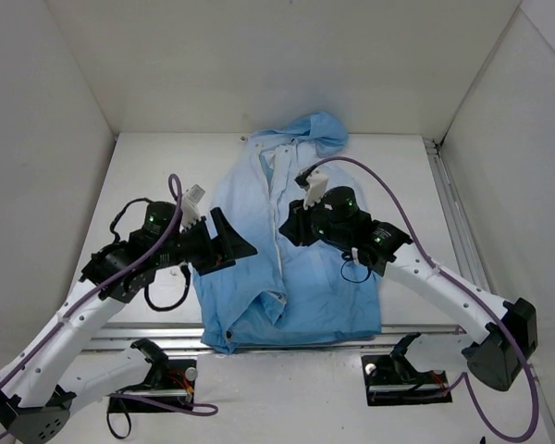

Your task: Zip up the jacket

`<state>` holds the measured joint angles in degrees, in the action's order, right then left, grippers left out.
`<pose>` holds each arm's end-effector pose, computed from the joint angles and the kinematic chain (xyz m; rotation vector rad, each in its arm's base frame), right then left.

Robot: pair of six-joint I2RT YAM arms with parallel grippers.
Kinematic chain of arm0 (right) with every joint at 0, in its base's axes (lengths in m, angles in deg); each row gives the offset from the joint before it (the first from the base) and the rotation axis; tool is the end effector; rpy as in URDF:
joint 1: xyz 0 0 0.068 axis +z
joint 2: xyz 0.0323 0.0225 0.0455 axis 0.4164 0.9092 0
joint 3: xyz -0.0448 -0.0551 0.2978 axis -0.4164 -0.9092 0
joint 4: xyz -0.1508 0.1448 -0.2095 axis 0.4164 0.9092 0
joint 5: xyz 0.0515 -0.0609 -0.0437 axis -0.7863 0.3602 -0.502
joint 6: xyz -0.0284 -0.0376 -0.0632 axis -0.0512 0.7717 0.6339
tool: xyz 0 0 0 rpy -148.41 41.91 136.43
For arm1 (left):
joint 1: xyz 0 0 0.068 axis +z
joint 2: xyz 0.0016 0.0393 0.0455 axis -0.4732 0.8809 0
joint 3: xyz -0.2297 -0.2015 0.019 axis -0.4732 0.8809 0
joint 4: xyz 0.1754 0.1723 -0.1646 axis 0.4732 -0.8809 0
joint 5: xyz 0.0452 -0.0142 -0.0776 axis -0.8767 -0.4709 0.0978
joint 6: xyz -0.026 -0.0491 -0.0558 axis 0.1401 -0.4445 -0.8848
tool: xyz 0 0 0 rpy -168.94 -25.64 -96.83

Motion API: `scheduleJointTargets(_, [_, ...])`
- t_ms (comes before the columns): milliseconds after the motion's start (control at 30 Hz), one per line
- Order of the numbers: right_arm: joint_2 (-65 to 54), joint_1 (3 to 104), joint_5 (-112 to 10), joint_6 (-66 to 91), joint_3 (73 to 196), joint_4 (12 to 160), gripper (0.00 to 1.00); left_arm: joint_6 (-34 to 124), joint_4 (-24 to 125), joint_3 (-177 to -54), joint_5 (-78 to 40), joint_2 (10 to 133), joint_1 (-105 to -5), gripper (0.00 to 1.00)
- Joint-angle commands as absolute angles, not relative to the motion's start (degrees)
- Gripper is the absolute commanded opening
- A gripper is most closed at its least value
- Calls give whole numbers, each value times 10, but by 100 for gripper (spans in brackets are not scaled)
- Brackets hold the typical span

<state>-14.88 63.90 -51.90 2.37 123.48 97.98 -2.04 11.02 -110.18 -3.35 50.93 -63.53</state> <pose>0.2608 0.2273 0.3752 -0.4951 1.9289 0.8004 0.1735 -0.1564 0.4173 -0.1517 2.2880 -1.3766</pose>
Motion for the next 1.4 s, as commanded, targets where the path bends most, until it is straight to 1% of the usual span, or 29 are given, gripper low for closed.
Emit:
scheduleJointTargets(0, [-189,635,-549,7,1221,994,26,-96,67,-1087,-99,493,-670,71])
scheduleJointTargets(33, [-199,629,-543,-12,1213,1006,29,-107,58,-1087,-121,493,-689,71])
scheduleJointTargets(67, [-204,628,-530,-20,1209,1027,31,-118,32,-1091,-142,497,-730,71])
scheduleJointTargets(100, [-214,625,-502,-44,1199,1036,36,-140,26,-1093,-182,505,-752,71])
scheduleJointTargets(133, [-220,621,-502,-58,1193,1047,39,-153,26,-1094,-196,512,-774,71])
scheduleJointTargets(167, [-225,619,-473,-72,1187,1065,41,-170,24,-1096,-210,521,-816,71])
scheduleJointTargets(233, [-235,606,-452,-103,1174,1087,51,-203,40,-1100,-240,558,-858,71])
scheduleJointTargets(267, [-237,601,-431,-111,1170,1109,54,-211,33,-1120,-251,577,-900,71])
scheduleJointTargets(300, [-238,594,-430,-121,1164,1119,57,-215,26,-1136,-269,619,-920,71])
scheduleJointTargets(367, [-242,585,-403,-124,1157,1142,59,-222,-37,-1197,-320,667,-956,72])
scheduleJointTargets(400, [-249,578,-401,-131,1154,1150,60,-227,-59,-1219,-350,714,-982,72])
scheduleJointTargets(467, [-261,558,-400,-138,1153,1174,61,-238,-105,-1267,-373,771,-1000,72])
scheduleJointTargets(567, [-294,549,-385,-135,1147,1190,63,-263,-124,-1289,-415,814,-1020,72])
scheduleJointTargets(700, [-320,533,-387,-142,1155,1218,63,-285,-132,-1287,-432,847,-1020,68])
scheduleJointTargets(767, [-334,531,-392,-141,1156,1226,63,-293,-157,-1300,-449,867,-1020,65])
scheduleJointTargets(833, [-341,533,-393,-136,1159,1237,63,-292,-179,-1323,-460,886,-1020,60])
scheduleJointTargets(900, [-348,530,-393,-130,1166,1243,64,-288,-190,-1342,-474,897,-1020,59])
scheduleJointTargets(933, [-354,529,-394,-130,1168,1247,64,-286,-191,-1348,-482,907,-1020,57])
scheduleJointTargets(1100, [-360,528,-401,-126,1168,1250,64,-270,-213,-1389,-488,948,-1020,52])
scheduleJointTargets(1133, [-361,529,-403,-125,1168,1251,64,-269,-215,-1391,-485,959,-1020,50])
scheduleJointTargets(1267, [-363,525,-408,-123,1168,1252,64,-263,-213,-1385,-476,972,-1020,48])
scheduleJointTargets(1367, [-367,523,-410,-123,1164,1253,64,-260,-213,-1384,-476,981,-1020,43])
